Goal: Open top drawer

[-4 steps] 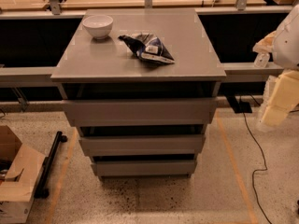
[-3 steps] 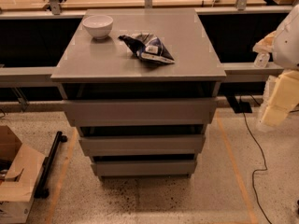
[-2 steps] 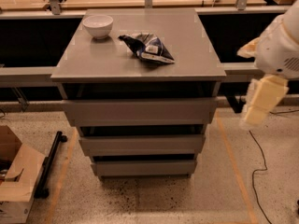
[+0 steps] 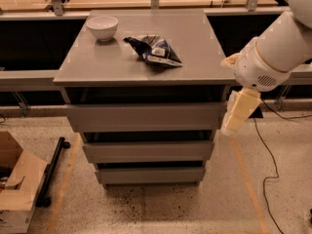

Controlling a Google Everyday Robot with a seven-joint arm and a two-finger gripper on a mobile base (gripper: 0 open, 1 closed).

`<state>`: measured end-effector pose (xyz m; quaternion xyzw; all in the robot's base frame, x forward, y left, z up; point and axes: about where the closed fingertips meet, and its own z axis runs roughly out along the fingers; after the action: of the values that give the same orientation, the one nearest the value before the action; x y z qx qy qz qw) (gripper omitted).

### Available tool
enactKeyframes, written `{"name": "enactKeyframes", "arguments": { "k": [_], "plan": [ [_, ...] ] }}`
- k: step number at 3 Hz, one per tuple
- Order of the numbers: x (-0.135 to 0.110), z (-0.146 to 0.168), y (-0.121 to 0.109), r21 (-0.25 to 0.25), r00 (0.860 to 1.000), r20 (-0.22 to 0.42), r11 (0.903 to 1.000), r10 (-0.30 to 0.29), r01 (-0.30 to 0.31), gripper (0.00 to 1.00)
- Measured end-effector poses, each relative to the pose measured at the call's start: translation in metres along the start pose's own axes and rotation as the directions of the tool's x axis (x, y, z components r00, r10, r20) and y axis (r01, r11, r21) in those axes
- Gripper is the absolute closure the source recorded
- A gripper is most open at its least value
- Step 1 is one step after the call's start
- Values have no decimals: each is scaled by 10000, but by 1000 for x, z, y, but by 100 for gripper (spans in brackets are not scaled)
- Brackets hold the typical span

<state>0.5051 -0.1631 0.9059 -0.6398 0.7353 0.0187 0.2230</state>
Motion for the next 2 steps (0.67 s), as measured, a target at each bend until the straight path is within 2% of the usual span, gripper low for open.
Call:
{"name": "enactKeyframes", "arguments": {
  "k": [1, 2],
  "plan": [
    [9, 7, 11, -383, 9986, -502, 9991, 188, -207, 0],
    [17, 35, 25, -539, 9970, -731, 9981, 246, -286, 0]
  ]
}}
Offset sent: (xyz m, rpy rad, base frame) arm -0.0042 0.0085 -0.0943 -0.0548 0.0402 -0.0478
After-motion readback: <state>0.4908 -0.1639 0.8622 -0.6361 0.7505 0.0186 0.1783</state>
